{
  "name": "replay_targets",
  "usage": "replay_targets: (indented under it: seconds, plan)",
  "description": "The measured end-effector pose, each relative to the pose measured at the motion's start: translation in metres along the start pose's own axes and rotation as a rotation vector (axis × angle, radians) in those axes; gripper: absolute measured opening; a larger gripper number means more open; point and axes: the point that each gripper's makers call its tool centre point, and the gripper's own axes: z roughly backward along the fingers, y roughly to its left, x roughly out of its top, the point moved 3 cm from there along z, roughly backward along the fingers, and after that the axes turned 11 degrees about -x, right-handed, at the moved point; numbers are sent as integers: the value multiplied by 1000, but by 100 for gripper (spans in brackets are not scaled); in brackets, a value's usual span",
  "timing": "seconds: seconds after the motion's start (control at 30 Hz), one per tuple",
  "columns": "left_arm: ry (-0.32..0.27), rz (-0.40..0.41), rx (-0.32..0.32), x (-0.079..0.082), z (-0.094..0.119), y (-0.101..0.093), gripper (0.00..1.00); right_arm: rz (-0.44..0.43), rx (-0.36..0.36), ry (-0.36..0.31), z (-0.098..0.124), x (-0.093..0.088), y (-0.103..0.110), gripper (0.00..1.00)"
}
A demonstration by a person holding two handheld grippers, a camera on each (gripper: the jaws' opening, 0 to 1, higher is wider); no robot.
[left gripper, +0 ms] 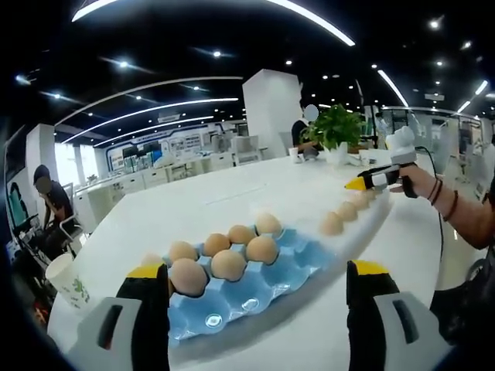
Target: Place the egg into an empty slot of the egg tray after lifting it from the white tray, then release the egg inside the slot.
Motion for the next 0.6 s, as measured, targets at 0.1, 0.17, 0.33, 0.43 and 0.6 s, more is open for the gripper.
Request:
replay_targets:
  seconds: [0.1,0.17,0.33,0.43,0.6]
  plan:
    - [0,2,5,0,1,1,97,-18,-14,0,0,0,-4,65]
    - [2,3,8,-1,2,1,97,-19,-24,9,0,-2,-6,60]
    - [4,4,11,-1,3,1,97,12,-40,16,-2,-3,-7,39]
    - [7,3,13,1,4,3,97,-8,-35,34,-4,-6,-5,34]
    - [-4,5,24,4,6,5,97,9,-35,45,-6,-7,-4,35]
